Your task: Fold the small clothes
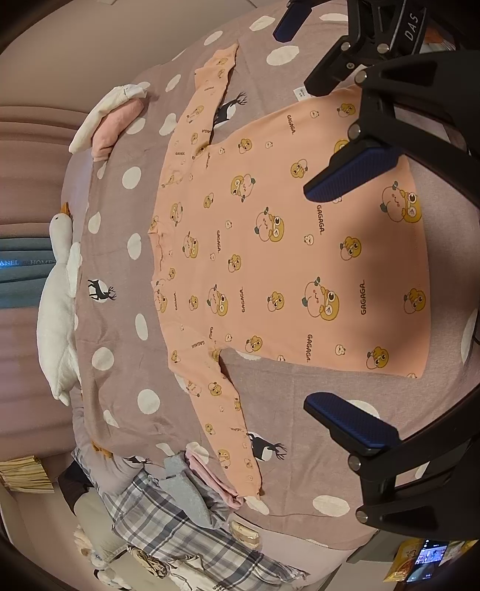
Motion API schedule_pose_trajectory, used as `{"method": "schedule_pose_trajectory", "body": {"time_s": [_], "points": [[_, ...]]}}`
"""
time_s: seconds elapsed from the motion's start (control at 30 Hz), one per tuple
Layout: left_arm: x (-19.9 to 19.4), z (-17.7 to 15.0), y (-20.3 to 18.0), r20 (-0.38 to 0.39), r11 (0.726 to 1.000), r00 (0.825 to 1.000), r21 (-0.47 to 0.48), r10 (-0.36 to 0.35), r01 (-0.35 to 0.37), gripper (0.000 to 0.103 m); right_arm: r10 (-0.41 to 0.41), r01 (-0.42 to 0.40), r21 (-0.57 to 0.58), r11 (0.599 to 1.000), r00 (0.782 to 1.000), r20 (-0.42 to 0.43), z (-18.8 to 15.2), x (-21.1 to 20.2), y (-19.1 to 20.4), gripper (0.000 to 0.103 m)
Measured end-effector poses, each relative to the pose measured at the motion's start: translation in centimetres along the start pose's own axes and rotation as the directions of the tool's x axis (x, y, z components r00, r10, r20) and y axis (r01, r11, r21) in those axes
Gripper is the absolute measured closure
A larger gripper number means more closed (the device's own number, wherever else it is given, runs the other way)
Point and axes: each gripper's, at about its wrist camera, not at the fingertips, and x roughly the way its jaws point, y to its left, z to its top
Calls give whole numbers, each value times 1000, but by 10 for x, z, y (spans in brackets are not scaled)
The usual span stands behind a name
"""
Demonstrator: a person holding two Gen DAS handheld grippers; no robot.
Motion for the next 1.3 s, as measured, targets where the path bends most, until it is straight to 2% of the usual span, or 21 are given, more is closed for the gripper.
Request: {"method": "schedule_pose_trajectory", "body": {"time_s": [1.3], "points": [[3, -6, -4, -8, 1000, 1000, 5, -2, 2, 0, 3, -3, 4, 1000, 1000, -1, -1, 0, 0, 1]]}}
